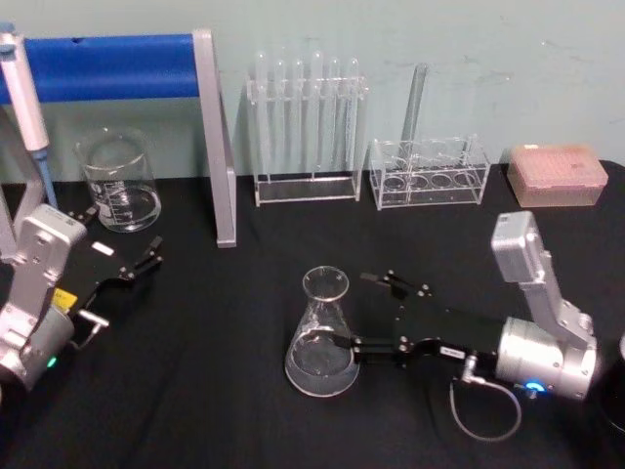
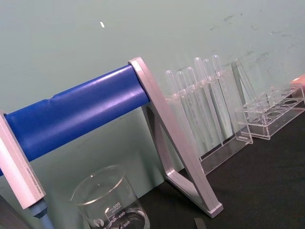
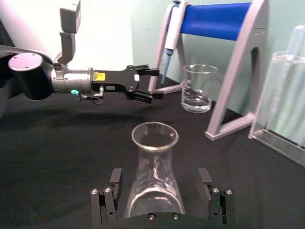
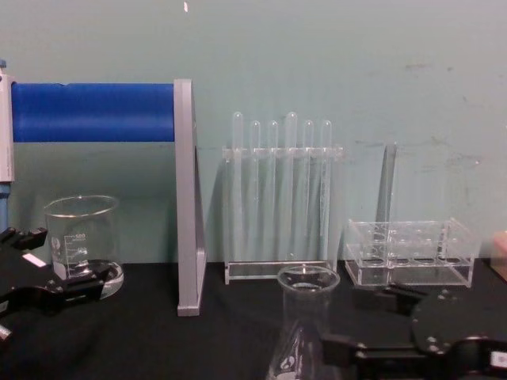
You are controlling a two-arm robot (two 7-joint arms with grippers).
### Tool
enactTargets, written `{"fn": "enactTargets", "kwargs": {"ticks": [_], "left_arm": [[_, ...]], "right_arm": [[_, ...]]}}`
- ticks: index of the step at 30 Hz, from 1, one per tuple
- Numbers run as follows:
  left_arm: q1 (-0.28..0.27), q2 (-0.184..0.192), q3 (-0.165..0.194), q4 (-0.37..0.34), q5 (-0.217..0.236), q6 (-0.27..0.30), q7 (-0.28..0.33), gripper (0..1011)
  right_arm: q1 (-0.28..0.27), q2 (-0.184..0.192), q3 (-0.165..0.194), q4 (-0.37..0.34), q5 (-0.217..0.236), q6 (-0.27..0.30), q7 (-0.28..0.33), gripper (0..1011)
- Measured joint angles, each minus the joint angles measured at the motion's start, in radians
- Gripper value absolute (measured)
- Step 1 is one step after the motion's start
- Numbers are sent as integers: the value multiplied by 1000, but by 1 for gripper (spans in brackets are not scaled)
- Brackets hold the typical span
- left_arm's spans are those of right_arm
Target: Grasp the erlenmeyer flask with one hand, shake it three times, then place it back.
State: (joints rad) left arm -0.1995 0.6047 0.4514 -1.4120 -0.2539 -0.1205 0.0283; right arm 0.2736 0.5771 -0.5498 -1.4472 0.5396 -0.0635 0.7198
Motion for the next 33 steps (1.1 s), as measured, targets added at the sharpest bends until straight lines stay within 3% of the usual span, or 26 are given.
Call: {"fn": "enactTargets", "kwargs": {"ticks": [3,8,16,23,33], "left_arm": [[0,0,0,0,0,0,0,1001],[0,0,0,0,0,0,0,1001],[0,0,0,0,0,0,0,1001],[0,0,0,0,0,0,0,1001],[0,0,0,0,0,0,0,1001]], "right_arm": [[-23,18,15,-19,5,0,-13,1000],[-83,56,70,-58,16,1,-70,1000],[-124,58,131,-74,15,2,-147,1000],[-106,14,150,-43,-22,1,-204,1000],[-17,-87,138,62,-123,28,-306,1000]]}}
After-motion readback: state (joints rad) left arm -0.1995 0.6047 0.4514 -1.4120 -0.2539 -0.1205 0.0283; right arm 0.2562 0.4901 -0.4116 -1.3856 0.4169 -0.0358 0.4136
